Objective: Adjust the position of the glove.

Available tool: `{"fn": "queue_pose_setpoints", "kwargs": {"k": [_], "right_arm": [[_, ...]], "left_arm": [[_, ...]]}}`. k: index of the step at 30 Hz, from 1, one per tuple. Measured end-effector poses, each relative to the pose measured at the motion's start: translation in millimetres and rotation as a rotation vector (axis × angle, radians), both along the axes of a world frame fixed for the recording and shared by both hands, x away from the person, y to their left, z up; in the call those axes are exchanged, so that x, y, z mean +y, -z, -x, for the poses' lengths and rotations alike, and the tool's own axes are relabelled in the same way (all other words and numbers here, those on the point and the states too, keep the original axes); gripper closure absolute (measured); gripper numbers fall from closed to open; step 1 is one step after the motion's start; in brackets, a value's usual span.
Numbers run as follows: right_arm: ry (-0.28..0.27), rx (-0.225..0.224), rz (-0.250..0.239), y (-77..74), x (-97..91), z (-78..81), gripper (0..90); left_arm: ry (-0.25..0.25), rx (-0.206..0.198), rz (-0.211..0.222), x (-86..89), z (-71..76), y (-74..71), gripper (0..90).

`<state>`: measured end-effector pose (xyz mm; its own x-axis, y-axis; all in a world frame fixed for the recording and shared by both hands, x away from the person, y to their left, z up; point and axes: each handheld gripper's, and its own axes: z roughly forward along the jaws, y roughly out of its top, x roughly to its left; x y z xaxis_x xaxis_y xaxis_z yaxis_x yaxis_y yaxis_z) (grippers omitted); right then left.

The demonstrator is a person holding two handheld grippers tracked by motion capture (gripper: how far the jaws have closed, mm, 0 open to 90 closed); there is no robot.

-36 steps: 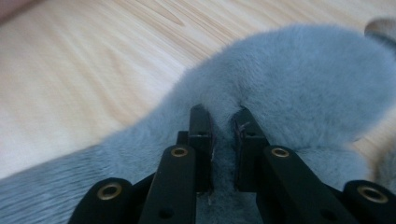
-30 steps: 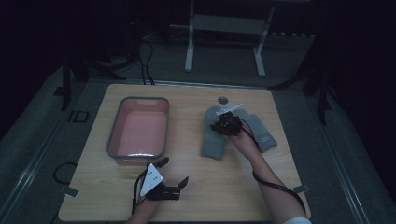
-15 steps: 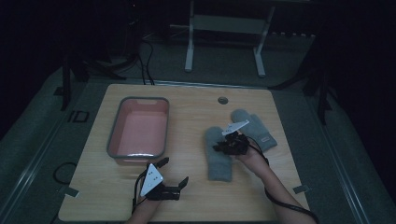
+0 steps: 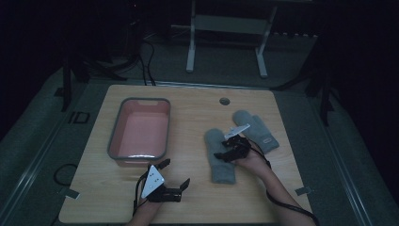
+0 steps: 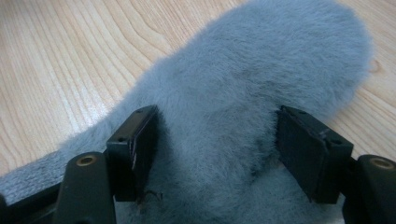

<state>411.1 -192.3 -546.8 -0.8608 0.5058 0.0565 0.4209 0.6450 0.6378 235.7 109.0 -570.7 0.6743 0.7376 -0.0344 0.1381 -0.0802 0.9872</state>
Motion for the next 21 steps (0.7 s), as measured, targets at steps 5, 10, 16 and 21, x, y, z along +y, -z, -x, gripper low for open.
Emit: {"fn": "queue_pose_setpoints", "kwargs": {"k": [5,10,16,21], "right_arm": [[0.028,-0.044,0.002,-13.5,-0.2,3.2,25.9],[0.098,-0.12,-0.041,-41.1,-17.6,4.1,28.5],[0.205,-0.117,-0.053,-59.0,-46.4,-9.6,29.1],[0.285,-0.144,-0.028,-65.5,-66.6,-21.8,28.9]], "left_arm": [[0.002,0.002,0.003,0.1,-0.1,0.0,1.7],[0.002,0.001,0.004,0.1,-0.1,0.1,1.7],[0.002,0.001,0.004,0.1,0.0,0.1,1.7],[0.002,0.002,0.005,0.3,-0.2,0.1,1.7]]}}
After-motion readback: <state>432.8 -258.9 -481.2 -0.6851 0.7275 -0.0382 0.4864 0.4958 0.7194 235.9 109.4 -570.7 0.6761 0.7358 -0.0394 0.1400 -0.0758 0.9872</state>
